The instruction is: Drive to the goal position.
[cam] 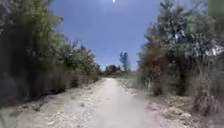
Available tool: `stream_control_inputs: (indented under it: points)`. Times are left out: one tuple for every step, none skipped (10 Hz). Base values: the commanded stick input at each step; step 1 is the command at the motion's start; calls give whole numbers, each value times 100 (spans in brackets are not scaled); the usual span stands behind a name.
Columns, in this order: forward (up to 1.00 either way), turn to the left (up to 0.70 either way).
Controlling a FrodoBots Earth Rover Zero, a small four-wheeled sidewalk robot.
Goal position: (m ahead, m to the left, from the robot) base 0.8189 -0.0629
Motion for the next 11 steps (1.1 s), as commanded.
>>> stream_control_inputs:
  points:
    - [45,0]
    - [45,0]
    - [45,0]
    - [45,0]
    - [45,0]
    - [45,0]
    - [45,0]
    - [45,0]
    - [45,0]
    - [45,0]
    - [45,0]
